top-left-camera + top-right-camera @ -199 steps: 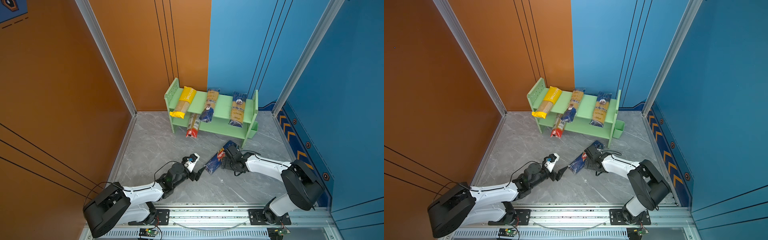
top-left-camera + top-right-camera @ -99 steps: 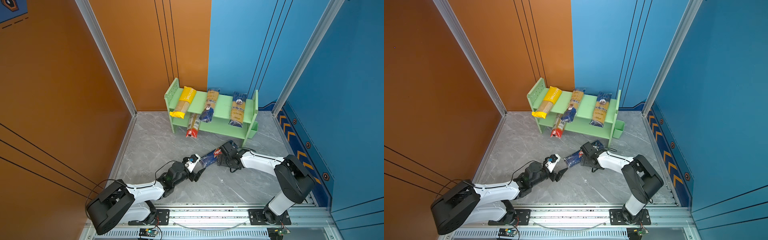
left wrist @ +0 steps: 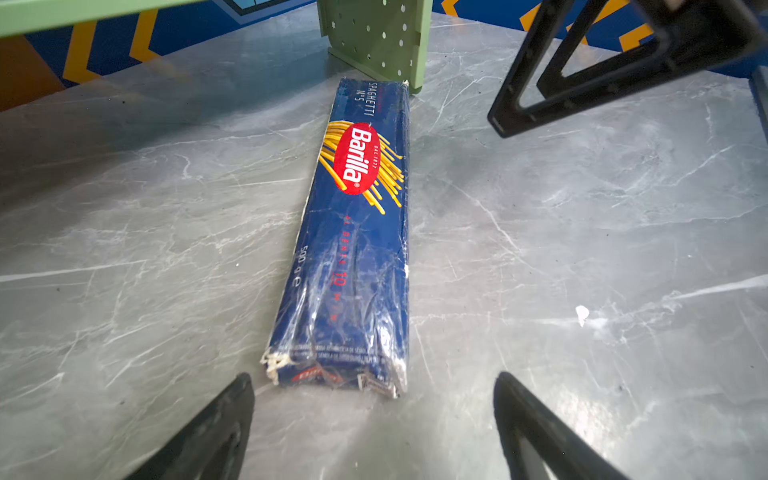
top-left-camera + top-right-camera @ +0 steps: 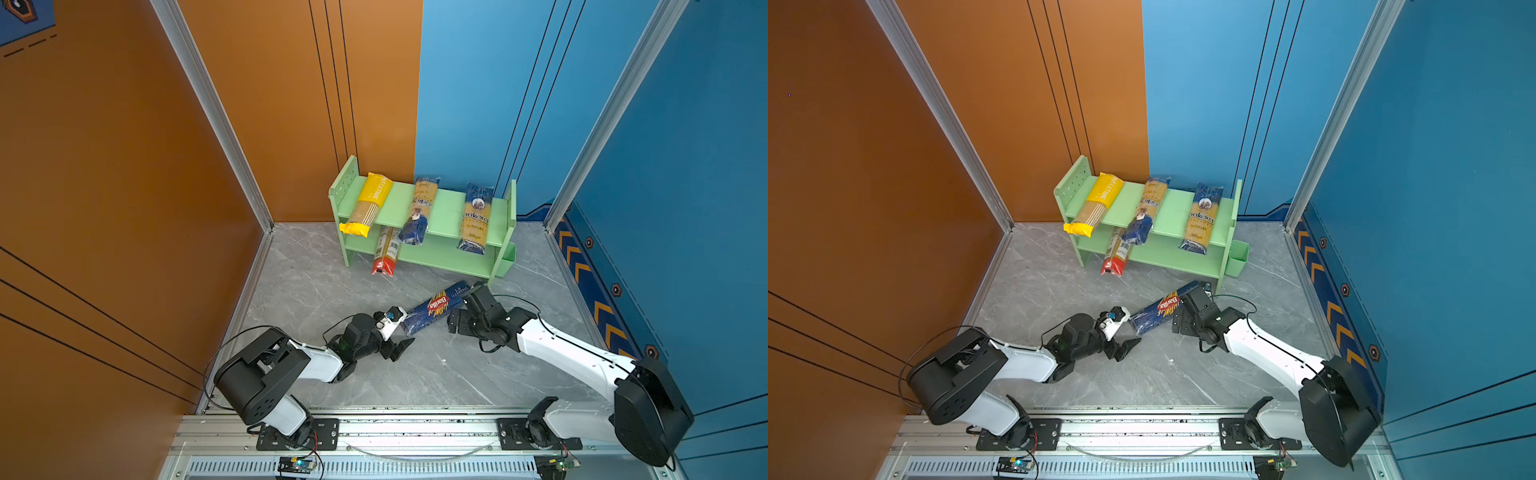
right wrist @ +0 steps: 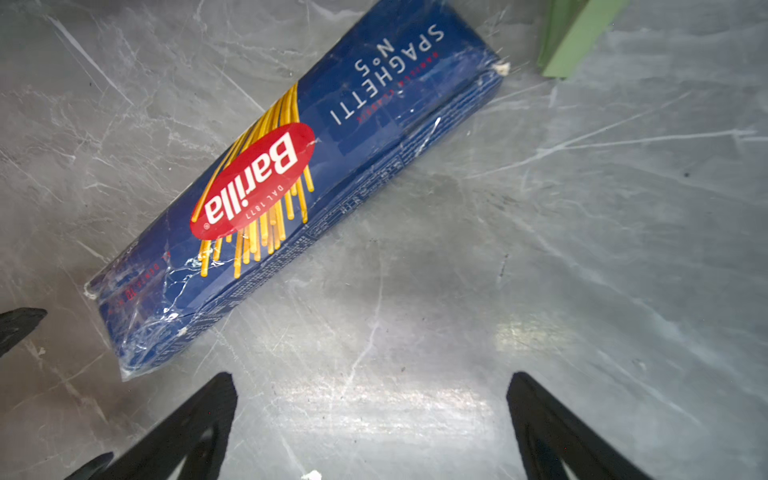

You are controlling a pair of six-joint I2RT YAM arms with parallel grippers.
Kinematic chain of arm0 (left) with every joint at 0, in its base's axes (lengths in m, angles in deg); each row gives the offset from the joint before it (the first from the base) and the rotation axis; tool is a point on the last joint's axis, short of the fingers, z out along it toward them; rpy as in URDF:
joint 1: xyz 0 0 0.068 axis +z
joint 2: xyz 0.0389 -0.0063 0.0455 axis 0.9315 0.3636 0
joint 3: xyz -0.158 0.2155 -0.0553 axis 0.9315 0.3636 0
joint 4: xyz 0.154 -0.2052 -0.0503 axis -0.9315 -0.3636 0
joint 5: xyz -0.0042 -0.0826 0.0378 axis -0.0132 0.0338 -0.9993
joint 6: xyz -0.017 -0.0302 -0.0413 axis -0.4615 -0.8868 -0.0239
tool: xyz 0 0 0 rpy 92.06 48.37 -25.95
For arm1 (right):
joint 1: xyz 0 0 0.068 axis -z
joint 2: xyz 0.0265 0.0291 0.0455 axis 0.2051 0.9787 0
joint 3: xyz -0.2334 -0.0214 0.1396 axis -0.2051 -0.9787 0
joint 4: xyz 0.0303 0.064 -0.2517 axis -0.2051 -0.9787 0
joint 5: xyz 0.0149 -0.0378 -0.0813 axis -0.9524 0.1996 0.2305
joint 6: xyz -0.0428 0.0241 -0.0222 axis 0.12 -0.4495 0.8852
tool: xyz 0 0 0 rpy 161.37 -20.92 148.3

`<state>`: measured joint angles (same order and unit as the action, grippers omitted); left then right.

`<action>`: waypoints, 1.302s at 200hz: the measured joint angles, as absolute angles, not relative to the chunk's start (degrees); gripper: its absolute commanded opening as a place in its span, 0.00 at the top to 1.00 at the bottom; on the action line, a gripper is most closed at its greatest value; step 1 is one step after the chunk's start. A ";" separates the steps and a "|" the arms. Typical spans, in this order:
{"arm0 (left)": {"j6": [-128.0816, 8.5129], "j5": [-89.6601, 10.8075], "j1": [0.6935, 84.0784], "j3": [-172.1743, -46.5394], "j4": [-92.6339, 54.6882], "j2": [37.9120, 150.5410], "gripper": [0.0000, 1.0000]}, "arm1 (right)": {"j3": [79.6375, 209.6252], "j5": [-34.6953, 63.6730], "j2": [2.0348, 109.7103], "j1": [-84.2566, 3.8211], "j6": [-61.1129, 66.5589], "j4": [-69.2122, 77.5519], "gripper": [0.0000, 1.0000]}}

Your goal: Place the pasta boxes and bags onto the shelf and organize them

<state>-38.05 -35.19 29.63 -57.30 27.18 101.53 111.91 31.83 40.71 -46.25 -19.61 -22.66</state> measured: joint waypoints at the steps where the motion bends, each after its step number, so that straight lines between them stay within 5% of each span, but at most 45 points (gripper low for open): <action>1: -38.03 -35.13 29.65 -57.34 27.29 101.66 0.09 | 111.83 31.81 40.56 -46.14 -19.56 -22.68 0.00; 97: -40.00 -32.00 31.31 -59.27 40.86 114.76 0.08 | 108.46 29.97 34.11 -41.00 -18.34 -24.80 0.00; 260: -42.16 -30.08 32.23 -63.07 44.44 119.72 0.08 | 107.02 29.03 33.43 -39.45 -18.34 -25.15 0.00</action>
